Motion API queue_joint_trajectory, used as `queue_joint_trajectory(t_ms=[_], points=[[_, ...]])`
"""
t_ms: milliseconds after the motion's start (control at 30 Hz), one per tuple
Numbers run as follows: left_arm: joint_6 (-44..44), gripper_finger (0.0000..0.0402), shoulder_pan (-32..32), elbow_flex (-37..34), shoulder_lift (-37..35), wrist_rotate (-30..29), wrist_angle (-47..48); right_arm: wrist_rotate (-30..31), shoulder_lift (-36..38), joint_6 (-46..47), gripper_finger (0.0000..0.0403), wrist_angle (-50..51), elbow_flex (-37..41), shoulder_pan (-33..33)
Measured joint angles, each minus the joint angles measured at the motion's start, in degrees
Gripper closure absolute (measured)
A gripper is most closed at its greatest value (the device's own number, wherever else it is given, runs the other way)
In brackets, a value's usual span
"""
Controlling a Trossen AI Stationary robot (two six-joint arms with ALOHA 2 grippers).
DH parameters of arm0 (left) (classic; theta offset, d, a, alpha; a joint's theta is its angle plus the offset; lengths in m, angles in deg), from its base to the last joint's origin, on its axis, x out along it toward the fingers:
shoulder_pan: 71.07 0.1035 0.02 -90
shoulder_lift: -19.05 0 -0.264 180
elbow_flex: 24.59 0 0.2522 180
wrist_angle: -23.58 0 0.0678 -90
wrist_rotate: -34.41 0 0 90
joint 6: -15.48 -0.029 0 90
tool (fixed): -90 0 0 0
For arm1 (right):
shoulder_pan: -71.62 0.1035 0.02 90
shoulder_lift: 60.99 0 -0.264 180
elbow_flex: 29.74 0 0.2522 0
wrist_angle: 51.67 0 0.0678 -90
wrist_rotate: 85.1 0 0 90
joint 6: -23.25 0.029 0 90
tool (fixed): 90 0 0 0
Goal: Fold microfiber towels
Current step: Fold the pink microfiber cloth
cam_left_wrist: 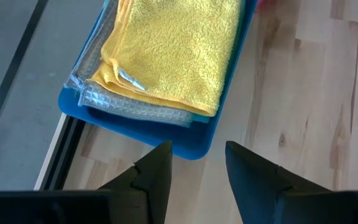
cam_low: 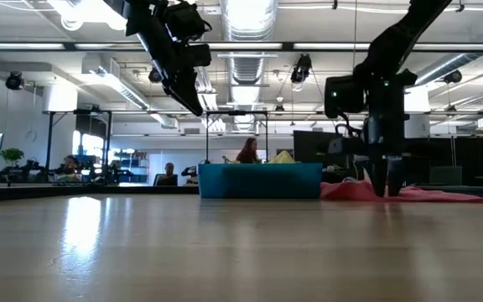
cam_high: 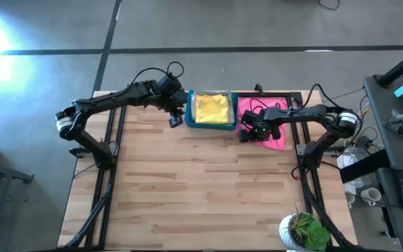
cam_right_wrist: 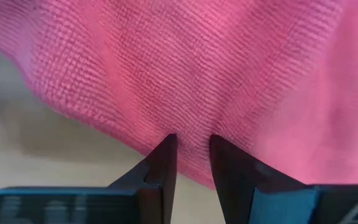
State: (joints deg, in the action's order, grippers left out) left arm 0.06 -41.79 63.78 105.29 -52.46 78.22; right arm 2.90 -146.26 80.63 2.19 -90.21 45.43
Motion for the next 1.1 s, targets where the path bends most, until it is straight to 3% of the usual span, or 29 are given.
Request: queue_joint_trajectory(t_ms=[567,900,1100], points=[[-0.3,0.0267,-0.1,0.0,0.2,0.0,0.3,-4.6,0.0,19.3,0.0314,-3.2,1.1,20.6],[-0.2,0.0267,-2.7,0.0,0.2,2.4,0.7,-4.8,-1.5,26.7,0.0314,-18.8,1.1,29.1],[-0.4,0.0267,-7.1,0.0,0.3,4.7,0.1,-5.4,-2.5,26.3,0.0314,-28.6,1.0,33.2]])
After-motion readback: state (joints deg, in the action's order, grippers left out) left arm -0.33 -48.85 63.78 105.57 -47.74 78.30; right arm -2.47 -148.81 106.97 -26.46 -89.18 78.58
